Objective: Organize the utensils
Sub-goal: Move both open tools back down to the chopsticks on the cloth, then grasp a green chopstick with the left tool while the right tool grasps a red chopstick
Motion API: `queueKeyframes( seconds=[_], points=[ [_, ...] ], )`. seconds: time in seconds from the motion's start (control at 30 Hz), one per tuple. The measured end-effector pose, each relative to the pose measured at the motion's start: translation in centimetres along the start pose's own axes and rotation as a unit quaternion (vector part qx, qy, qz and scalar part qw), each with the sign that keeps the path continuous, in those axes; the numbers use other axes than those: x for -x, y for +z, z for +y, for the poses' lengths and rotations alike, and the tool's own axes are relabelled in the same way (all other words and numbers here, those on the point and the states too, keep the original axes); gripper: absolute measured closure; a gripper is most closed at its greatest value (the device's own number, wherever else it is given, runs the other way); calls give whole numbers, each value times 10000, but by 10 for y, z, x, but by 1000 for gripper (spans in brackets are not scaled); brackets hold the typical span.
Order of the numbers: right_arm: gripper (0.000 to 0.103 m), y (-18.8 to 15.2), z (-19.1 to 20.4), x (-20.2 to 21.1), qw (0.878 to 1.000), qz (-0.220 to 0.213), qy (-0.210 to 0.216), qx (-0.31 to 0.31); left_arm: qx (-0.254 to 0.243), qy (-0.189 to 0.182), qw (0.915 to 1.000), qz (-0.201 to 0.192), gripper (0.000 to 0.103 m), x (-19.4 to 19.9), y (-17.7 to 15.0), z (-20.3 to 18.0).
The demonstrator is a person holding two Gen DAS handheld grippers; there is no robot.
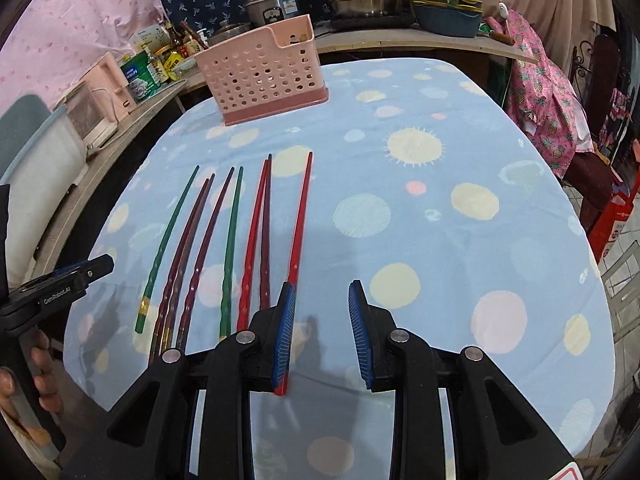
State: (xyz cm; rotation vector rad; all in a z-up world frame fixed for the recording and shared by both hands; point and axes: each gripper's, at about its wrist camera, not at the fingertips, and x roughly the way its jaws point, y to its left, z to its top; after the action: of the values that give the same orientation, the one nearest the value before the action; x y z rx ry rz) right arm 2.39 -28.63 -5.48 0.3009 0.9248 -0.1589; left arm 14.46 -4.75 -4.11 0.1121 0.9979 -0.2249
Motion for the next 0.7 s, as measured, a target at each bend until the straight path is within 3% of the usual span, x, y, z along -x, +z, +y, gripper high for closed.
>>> queueKeyframes(
  seconds=[0.3, 0.5, 0.7],
  points=[
    [77, -14, 15, -16, 9996, 240, 107, 120, 22, -6, 9999, 140, 55, -8, -12, -1],
    [88, -17, 18, -23, 9993, 333, 73, 179, 22, -41, 9997, 225, 55, -13, -18, -2],
    [91, -18, 19, -26, 9991, 368, 68, 196, 7, -86, 9996, 269, 54, -14, -21, -4]
  ],
)
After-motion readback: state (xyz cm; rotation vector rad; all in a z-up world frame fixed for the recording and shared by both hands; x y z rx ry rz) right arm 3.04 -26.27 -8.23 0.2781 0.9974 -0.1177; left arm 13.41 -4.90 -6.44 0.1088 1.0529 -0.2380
